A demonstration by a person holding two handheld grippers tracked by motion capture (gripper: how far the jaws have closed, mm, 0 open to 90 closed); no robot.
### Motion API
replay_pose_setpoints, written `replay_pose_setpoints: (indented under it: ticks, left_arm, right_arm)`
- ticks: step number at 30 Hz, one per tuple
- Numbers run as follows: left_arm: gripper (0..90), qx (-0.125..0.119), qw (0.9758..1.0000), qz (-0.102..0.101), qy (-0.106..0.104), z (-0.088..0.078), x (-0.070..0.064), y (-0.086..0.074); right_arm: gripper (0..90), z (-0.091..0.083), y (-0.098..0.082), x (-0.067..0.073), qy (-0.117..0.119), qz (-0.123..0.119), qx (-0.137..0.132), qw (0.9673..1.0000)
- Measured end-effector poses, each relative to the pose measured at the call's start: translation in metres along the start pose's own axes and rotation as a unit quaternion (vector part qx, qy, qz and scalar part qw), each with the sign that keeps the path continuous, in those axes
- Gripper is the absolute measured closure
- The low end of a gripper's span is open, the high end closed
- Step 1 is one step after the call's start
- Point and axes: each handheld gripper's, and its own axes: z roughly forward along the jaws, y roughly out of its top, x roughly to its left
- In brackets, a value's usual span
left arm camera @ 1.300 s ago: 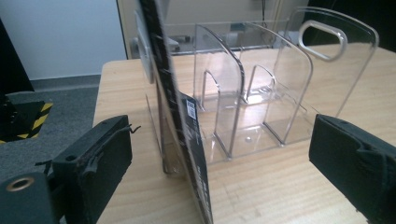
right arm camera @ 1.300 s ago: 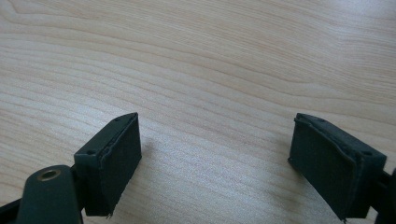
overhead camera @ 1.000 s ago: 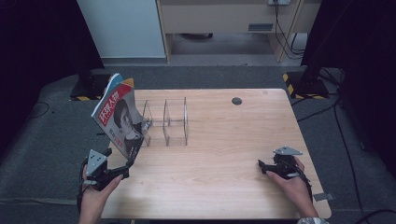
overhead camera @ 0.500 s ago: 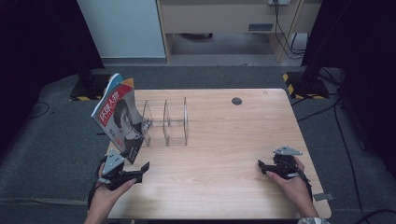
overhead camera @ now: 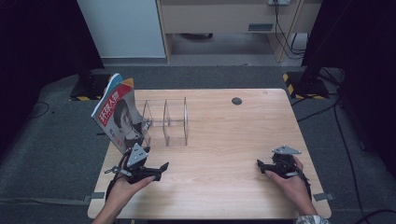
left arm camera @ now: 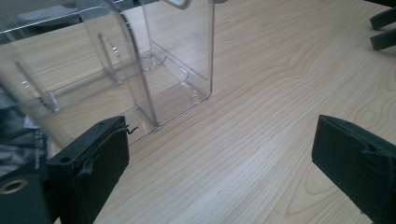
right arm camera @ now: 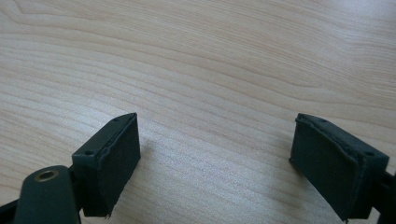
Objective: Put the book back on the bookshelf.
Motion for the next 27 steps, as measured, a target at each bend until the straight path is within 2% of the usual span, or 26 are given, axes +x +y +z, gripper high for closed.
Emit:
replay_pose_setpoints:
  ticks: [9,12,13,18,27]
  left_arm:
    - [3.4,0.002,0.9997,0.018,-0.016,0.02,-0.012,0.015]
    - [3.4,0.004,0.9996,0.015,-0.022,0.027,-0.015,0.019]
    - [3.4,0.004,0.9997,0.008,-0.024,0.03,-0.018,0.02]
    - [3.4,0.002,0.9993,0.016,-0.033,0.039,-0.024,0.027]
    - [3.4,-0.005,0.9988,0.017,-0.045,0.052,-0.033,0.035]
  right_arm:
    - [16.0,0.0,0.0,0.001,0.0,0.002,0.0,1.0]
    - [16.0,-0.001,0.0,0.0,0.002,-0.001,0.001,1.0]
    - [16.0,-0.001,0.0,0.0,0.002,-0.002,0.001,1.0]
    - [15.7,-0.001,0.0,0.0,0.003,-0.002,0.001,1.0]
    - [15.7,-0.001,0.0,0.0,0.002,-0.002,0.001,1.0]
